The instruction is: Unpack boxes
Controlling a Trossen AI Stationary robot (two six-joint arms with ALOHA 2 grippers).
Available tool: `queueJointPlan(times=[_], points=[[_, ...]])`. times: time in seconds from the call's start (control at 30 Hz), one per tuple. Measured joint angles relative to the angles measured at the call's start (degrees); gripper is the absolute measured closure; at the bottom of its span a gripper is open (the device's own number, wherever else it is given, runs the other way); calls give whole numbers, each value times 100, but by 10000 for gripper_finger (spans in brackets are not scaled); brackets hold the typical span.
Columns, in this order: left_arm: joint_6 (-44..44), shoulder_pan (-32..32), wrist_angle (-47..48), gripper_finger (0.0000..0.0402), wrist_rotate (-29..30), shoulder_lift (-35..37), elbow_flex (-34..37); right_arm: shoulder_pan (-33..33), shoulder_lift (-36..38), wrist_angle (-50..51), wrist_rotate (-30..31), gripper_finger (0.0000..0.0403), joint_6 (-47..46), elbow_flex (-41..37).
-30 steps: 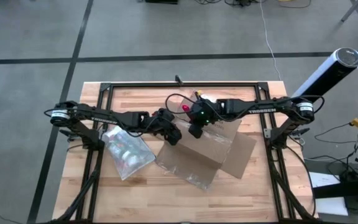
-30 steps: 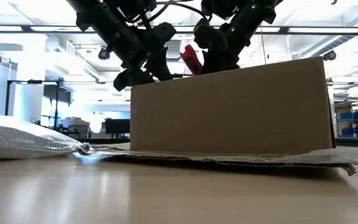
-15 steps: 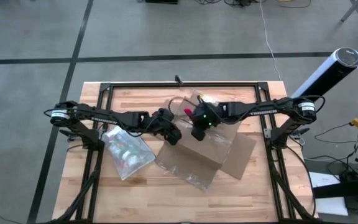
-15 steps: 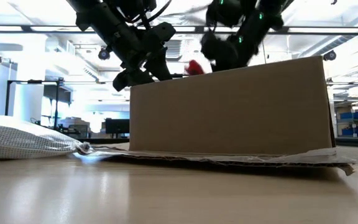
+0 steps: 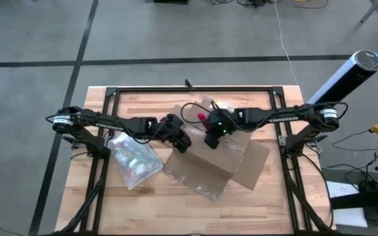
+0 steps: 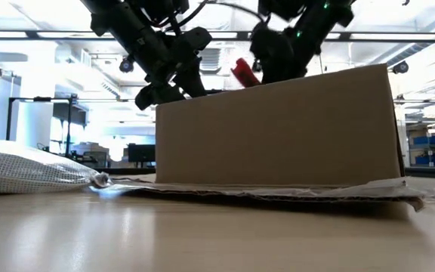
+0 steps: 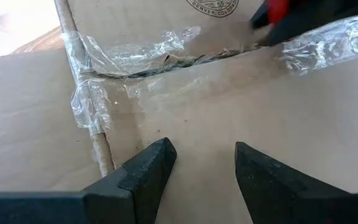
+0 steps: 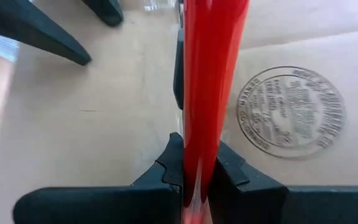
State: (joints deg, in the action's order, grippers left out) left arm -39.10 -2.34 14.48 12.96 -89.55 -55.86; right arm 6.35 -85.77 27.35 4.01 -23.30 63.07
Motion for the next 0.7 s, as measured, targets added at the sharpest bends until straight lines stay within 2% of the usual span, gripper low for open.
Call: queueJointPlan(times=[0.23,0.7], points=[[-3,-7,14,224,6,1,0,-35,249,367,27,386,-123,-17],[-108,-19,-18,224,-43,-3,0,-317,283,604,107,386,-367,-85]])
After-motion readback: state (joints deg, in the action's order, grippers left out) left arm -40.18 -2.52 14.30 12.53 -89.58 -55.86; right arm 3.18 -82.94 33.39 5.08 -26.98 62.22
